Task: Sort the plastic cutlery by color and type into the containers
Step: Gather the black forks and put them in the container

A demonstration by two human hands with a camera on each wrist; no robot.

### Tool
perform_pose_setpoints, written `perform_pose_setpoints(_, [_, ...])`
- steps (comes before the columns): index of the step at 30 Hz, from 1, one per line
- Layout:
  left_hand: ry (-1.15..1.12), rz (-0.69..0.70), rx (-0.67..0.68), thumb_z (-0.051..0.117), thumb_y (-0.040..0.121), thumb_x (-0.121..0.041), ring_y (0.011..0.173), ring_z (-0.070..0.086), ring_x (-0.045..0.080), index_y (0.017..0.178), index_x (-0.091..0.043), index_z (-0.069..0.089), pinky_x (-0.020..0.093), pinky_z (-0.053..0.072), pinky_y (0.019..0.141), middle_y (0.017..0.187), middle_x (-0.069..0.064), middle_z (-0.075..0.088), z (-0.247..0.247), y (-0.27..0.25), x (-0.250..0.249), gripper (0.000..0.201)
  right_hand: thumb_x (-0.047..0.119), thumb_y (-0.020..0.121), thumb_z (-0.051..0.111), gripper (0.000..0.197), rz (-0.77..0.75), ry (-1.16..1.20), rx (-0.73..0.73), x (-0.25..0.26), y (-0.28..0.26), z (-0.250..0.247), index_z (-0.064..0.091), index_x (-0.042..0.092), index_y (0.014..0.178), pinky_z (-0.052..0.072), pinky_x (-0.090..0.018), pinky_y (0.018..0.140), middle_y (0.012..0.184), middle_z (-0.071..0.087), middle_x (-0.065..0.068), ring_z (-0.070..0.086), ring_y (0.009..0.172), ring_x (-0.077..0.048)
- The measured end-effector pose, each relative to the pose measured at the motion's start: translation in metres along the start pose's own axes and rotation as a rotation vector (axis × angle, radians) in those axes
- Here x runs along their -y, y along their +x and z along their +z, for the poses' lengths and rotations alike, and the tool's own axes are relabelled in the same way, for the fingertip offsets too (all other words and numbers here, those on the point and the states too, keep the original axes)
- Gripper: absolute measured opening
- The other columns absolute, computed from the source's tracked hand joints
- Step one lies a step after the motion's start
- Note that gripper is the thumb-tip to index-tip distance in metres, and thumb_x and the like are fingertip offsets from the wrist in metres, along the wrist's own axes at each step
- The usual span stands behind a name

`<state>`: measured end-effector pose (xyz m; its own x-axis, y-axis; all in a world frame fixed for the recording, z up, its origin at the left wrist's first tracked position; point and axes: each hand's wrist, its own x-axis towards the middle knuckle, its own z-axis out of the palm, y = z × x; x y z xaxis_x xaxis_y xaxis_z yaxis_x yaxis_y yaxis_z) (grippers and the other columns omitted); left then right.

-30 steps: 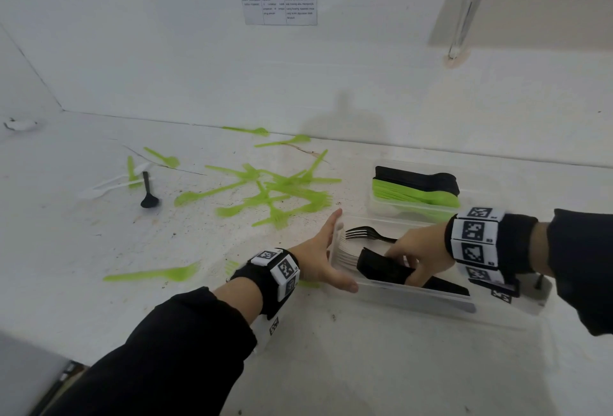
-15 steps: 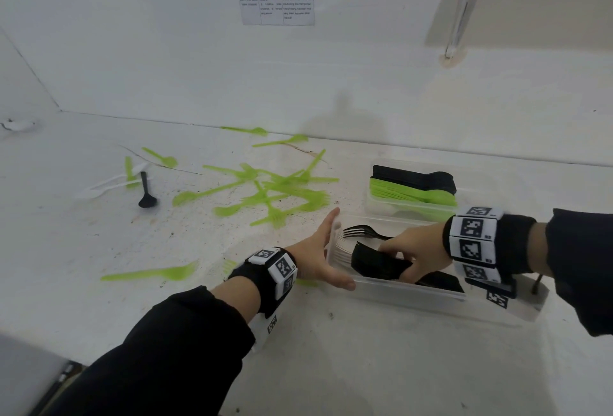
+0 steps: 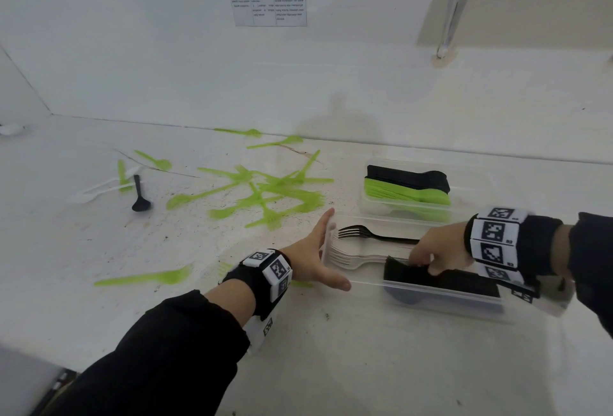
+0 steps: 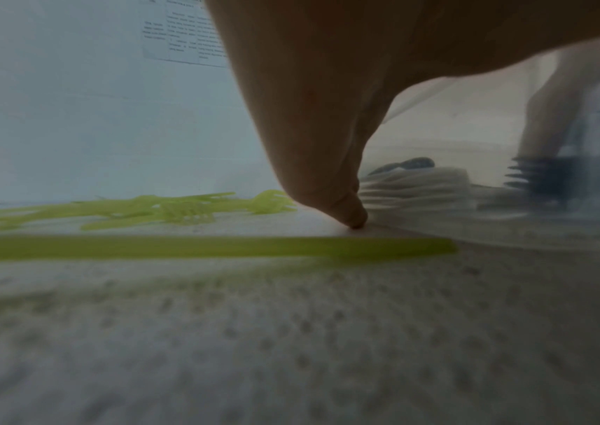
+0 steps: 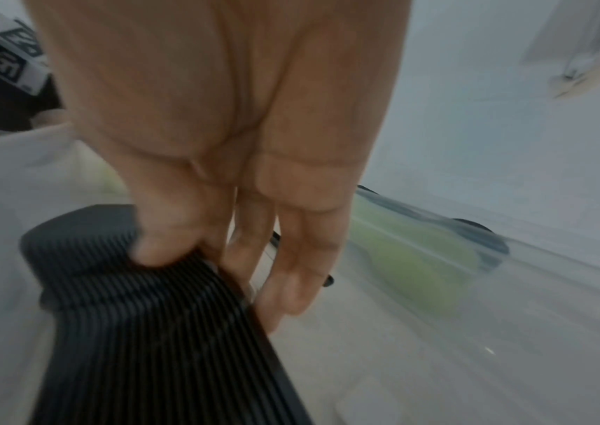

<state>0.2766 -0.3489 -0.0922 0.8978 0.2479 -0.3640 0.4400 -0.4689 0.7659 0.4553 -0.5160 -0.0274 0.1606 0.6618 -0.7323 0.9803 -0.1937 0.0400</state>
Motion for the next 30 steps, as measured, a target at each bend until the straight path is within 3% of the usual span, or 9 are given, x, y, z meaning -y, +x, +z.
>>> perform_pose_setpoints(4, [-0.003, 0.001, -0.007, 0.083, 0.068, -0.028, 0.143, 0.010, 0.008, 0.145, -0.036, -0.022, 0.020, 0.015, 0.108, 0.158, -0.007, -0.002, 0.001, 0.000, 0.000, 0.131, 0.008, 0.090, 0.054, 0.038, 0.045, 0.094, -0.015, -0.011, 0.006, 0.001, 0.053, 0.015, 0.128, 0.039, -0.016, 0.068, 0.127, 0.058, -0.003, 0.048, 0.092, -0.010])
perform_pose_setpoints(8, [-0.018, 0.001, -0.007, 0.083, 0.068, -0.026, 0.140, 0.011, 0.002, 0.145, -0.036, -0.022, 0.019, 0.015, 0.107, 0.158, -0.008, -0.001, 0.001, 0.000, 0.000, 0.131, 0.006, 0.091, 0.054, 0.037, 0.053, 0.160, -0.013, -0.020, 0.008, 0.001, 0.053, 0.011, 0.127, 0.048, -0.020, 0.069, 0.125, 0.059, -0.008, 0.052, 0.084, -0.014])
perform_pose_setpoints(11, [-0.026, 0.002, -0.008, 0.084, 0.068, -0.026, 0.140, 0.010, 0.003, 0.145, -0.036, -0.022, 0.020, 0.016, 0.109, 0.159, -0.007, 0.000, 0.001, 0.001, 0.000, 0.131, 0.003, 0.092, 0.049, 0.037, 0.070, 0.136, -0.015, -0.021, 0.003, 0.001, 0.051, 0.011, 0.129, 0.042, -0.013, 0.057, 0.112, 0.058, -0.003, 0.050, 0.072, -0.007])
perform_pose_setpoints(15, [-0.016, -0.007, 0.000, 0.084, 0.067, -0.029, 0.143, 0.011, 0.009, 0.144, -0.039, -0.022, 0.026, 0.017, 0.113, 0.159, -0.008, 0.000, 0.001, 0.001, 0.001, 0.132, 0.004, 0.094, 0.043, 0.037, 0.085, 0.089, -0.096, -0.022, -0.004, 0.000, 0.050, 0.013, 0.129, 0.031, -0.015, 0.074, 0.124, 0.057, -0.003, 0.044, 0.095, -0.009])
perform_pose_setpoints(17, [-0.008, -0.006, -0.004, 0.084, 0.067, -0.029, 0.143, 0.012, 0.009, 0.144, -0.039, -0.022, 0.027, 0.018, 0.114, 0.158, -0.008, 0.000, 0.001, 0.000, 0.001, 0.131, 0.005, 0.094, 0.042, 0.037, 0.083, 0.104, -0.131, -0.020, -0.005, -0.002, 0.049, 0.013, 0.130, 0.033, -0.017, 0.078, 0.115, 0.056, -0.002, 0.047, 0.098, -0.012])
perform_pose_setpoints(21, [0.006, -0.006, 0.002, 0.083, 0.067, -0.030, 0.144, 0.011, 0.010, 0.144, -0.038, -0.023, 0.030, 0.018, 0.116, 0.158, -0.009, -0.002, 0.000, 0.000, -0.001, 0.131, 0.001, 0.093, 0.036, 0.033, 0.044, 0.180, -0.141, -0.018, 0.003, -0.006, 0.051, 0.018, 0.118, 0.039, -0.021, 0.071, 0.097, 0.054, 0.002, 0.050, 0.078, -0.012])
perform_pose_setpoints(23, [0.003, -0.008, 0.001, 0.084, 0.067, -0.030, 0.143, 0.012, 0.010, 0.144, -0.039, -0.023, 0.030, 0.019, 0.115, 0.158, -0.009, -0.001, 0.000, 0.000, -0.001, 0.131, -0.003, 0.090, 0.031, 0.035, 0.043, 0.210, -0.181, -0.016, 0.007, -0.008, 0.049, 0.018, 0.111, 0.042, -0.022, 0.074, 0.088, 0.057, 0.002, 0.052, 0.066, -0.010])
perform_pose_setpoints(26, [-0.006, -0.011, 0.000, 0.084, 0.068, -0.028, 0.143, 0.013, 0.009, 0.144, -0.038, -0.022, 0.028, 0.018, 0.115, 0.158, -0.008, 0.000, 0.000, -0.001, -0.001, 0.131, -0.002, 0.091, 0.033, 0.039, 0.024, 0.191, -0.265, -0.006, 0.011, -0.015, 0.051, 0.012, 0.123, 0.038, -0.022, 0.074, 0.084, 0.055, 0.005, 0.048, 0.080, -0.015])
perform_pose_setpoints(30, [-0.028, -0.008, 0.011, 0.083, 0.069, -0.023, 0.134, 0.014, -0.001, 0.145, -0.035, -0.022, 0.020, 0.017, 0.109, 0.158, -0.006, 0.002, 0.000, -0.001, -0.003, 0.131, 0.006, 0.096, 0.036, 0.037, -0.050, 0.141, -0.330, 0.009, 0.021, -0.016, 0.050, 0.012, 0.130, 0.032, -0.019, 0.090, 0.124, 0.057, -0.004, 0.050, 0.112, -0.019])
